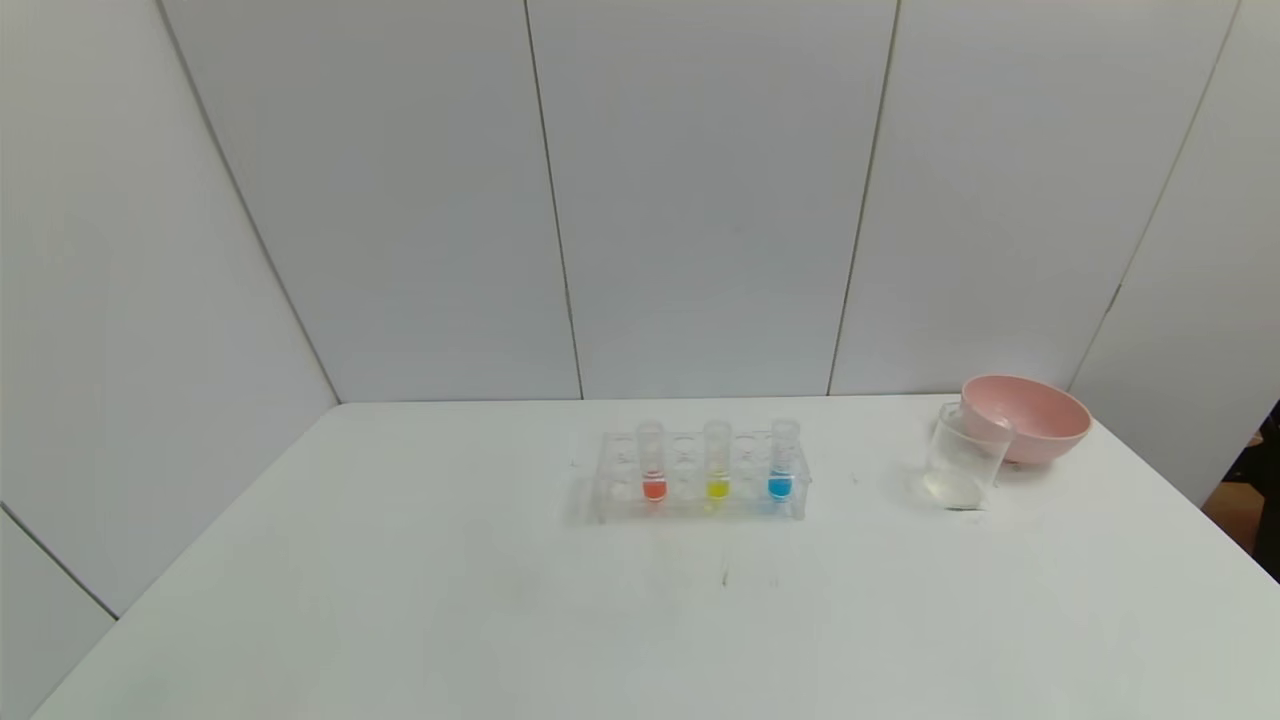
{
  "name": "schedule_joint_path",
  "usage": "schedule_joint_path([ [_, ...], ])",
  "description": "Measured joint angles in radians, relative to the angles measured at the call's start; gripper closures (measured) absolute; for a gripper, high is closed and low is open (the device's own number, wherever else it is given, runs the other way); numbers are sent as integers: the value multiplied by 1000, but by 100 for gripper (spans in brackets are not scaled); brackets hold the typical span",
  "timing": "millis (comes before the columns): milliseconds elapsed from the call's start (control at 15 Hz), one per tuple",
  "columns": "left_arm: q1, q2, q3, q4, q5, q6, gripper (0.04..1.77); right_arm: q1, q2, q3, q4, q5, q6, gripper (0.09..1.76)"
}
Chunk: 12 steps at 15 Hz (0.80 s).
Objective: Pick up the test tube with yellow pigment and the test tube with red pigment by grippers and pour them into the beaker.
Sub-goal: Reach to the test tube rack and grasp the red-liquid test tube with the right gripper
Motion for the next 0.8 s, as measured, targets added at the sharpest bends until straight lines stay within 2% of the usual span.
schedule_joint_path([
  [800, 0, 0, 0, 0, 0, 0, 9, 0, 0, -3, -9, -8, 6, 14],
])
